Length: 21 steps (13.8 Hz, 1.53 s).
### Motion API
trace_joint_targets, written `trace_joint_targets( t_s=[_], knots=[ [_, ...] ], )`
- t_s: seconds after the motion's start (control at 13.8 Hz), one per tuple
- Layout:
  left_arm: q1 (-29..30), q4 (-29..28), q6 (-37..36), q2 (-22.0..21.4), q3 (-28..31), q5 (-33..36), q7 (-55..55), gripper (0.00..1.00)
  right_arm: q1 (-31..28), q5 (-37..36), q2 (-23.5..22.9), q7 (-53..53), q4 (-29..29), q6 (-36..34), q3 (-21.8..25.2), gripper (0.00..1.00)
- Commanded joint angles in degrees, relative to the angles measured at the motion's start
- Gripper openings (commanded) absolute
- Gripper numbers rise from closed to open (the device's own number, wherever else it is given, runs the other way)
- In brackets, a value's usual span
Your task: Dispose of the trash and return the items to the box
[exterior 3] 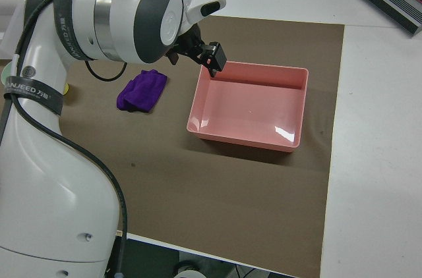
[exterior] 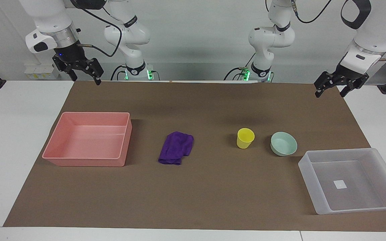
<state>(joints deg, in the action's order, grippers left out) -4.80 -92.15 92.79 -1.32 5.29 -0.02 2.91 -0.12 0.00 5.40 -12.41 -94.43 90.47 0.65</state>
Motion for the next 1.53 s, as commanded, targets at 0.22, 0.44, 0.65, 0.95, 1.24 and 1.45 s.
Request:
trace_joint_targets(
  t_s=[0.22,0.44,0.65,0.95,1.24,1.45],
  knots=[
    [0.0,-6.7,8.5,-1.2,-0.1,-0.1,0.0,1.0,10.2,0.3,-5.3,-13.3,-3.2,12.2,-0.6,1.0],
    [0.0,-14.9,16.8,-2.2,-0.1,-0.1,-0.2,1.0,17.1,0.3,-12.5,-21.9,-3.1,22.3,-0.6,1.0],
    [-0.2,-19.6,24.1,-0.4,-0.2,-0.1,-3.2,1.0,21.6,0.3,-18.9,-27.0,-4.9,31.8,-0.6,1.0],
    [-1.1,-27.6,36.8,2.1,-0.2,-0.1,-4.7,1.0,24.4,0.3,-20.9,-26.3,-16.7,47.3,-0.6,1.0],
    [-1.9,-30.8,45.1,5.4,-0.3,-0.1,-5.0,1.0,26.4,0.3,-23.8,-25.7,-18.8,50.2,-0.6,1.0],
    [-2.7,-31.0,49.1,9.4,-0.3,-0.1,-5.2,1.0,26.4,0.3,-23.7,-24.7,-20.7,50.7,-0.6,1.0]
  ],
)
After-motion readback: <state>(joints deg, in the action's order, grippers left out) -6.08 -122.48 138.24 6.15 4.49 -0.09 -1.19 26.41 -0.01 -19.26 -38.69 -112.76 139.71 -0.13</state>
